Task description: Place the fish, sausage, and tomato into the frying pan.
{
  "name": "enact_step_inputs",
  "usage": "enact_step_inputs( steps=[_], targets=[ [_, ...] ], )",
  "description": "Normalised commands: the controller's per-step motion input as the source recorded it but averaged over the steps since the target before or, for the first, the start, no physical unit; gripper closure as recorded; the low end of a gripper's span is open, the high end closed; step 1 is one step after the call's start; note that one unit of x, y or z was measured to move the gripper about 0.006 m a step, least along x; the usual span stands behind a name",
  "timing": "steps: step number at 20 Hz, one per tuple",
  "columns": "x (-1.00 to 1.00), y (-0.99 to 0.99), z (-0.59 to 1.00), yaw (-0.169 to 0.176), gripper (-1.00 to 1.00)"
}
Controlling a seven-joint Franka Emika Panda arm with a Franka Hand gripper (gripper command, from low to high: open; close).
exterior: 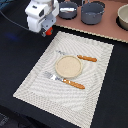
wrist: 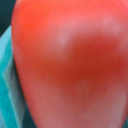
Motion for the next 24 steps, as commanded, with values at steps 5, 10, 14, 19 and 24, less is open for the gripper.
enact_step_inputs(
  steps=[5,10,14,19,24],
  targets=[
    [0.25,0.62,1.0,-0.009,1.0],
    [0.43,0.98,0.91,-0.002,1.0],
    [0.43,1.0,0.51,0.0,1.0],
    [0.63,0.93,0.14,-0.003,1.0],
    [0.68,0.74,-0.03,-0.016,1.0]
  ],
)
